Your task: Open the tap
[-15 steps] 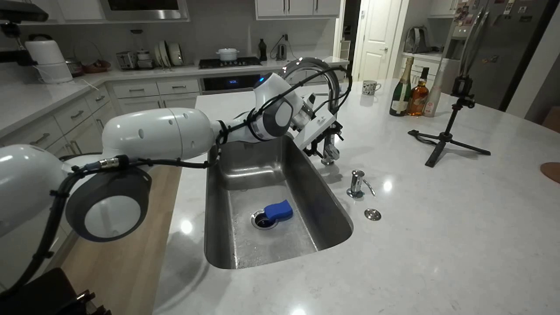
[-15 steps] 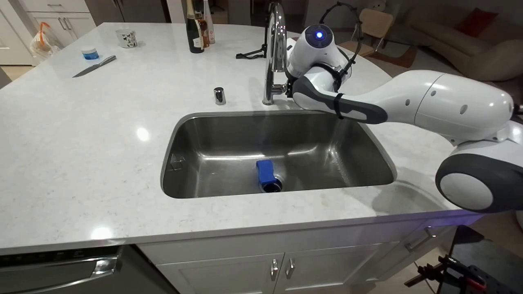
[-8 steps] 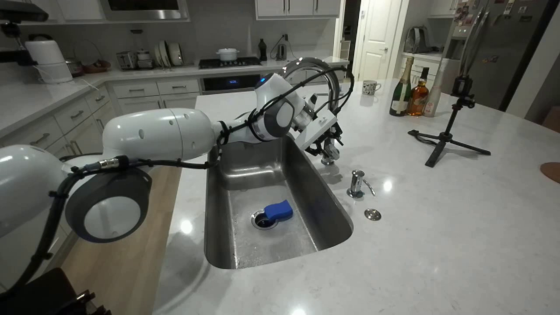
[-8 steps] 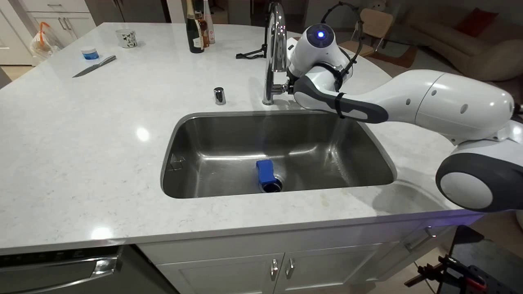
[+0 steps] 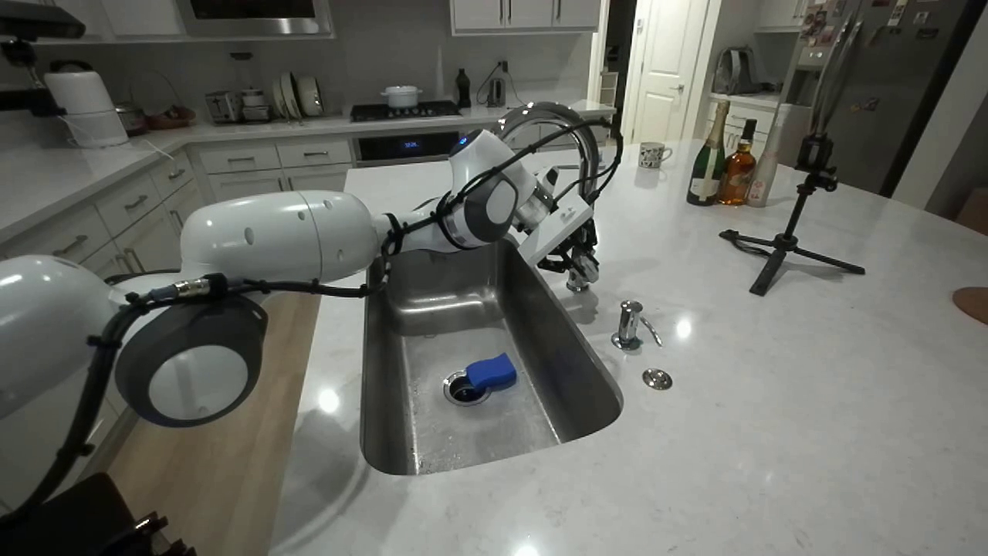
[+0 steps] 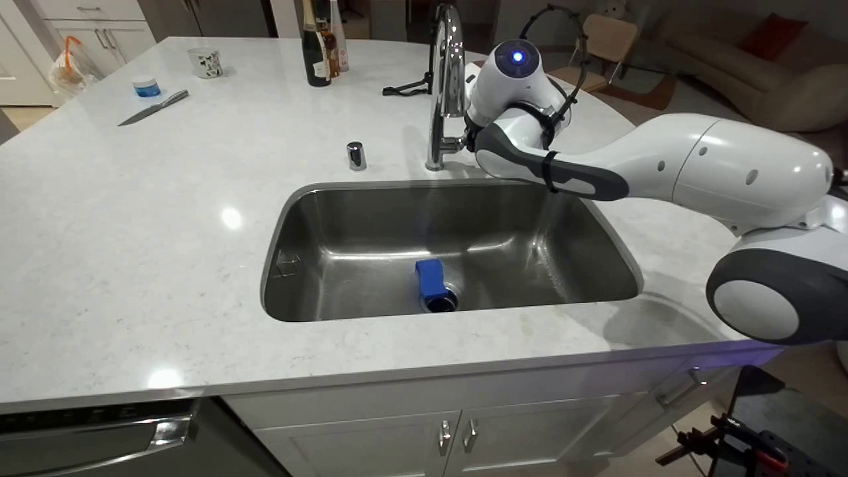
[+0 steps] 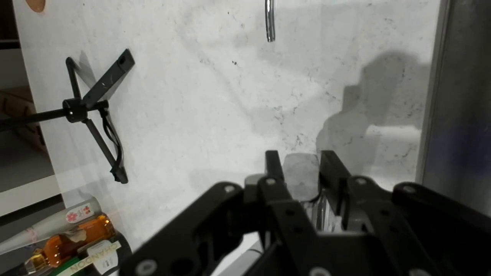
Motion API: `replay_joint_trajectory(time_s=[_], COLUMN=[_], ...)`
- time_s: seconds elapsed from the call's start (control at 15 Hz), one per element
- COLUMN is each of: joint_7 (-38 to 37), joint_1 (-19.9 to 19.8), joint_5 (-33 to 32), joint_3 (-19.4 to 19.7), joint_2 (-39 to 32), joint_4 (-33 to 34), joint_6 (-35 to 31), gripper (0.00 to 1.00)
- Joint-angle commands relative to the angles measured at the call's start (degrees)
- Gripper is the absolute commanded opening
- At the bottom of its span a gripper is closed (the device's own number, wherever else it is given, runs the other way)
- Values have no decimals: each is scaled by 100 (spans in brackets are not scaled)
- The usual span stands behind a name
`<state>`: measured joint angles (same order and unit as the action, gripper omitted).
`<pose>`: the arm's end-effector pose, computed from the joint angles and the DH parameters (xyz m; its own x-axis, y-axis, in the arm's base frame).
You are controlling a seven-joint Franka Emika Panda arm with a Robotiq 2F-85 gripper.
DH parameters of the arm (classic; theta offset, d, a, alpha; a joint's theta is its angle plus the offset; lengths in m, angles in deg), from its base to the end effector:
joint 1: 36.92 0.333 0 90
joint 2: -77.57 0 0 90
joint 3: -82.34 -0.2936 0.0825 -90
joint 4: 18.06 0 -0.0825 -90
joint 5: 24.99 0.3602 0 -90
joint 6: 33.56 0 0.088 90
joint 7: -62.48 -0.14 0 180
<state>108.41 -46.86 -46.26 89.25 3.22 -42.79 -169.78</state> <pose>0.8080 -0.1848 0.3043 0.6732 0.7389 0.0302 0.5148 -0.4976 0.6981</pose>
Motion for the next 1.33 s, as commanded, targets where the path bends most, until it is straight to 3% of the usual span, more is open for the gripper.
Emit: replay_joint_trajectory(time_s=[0.0, 0.13, 0.93, 1.0, 1.07, 1.2, 1.27], joint_7=[-65, -78, -502, -463, -629, -761, -734], joint_1=[16, 20, -196, -221, -252, -311, -370], joint_5=[-37, -37, -99, 62, -82, -108, -3], joint_3=[103, 109, 273, 377, 335, 432, 590], joint_2=[83, 82, 78, -214, 65, 49, -218], joint_4=[-98, -94, -70, 448, -59, -52, 462], joint_6=[-84, -36, 109, 338, 140, 163, 404], gripper=[10, 6, 7, 7, 7, 7, 7])
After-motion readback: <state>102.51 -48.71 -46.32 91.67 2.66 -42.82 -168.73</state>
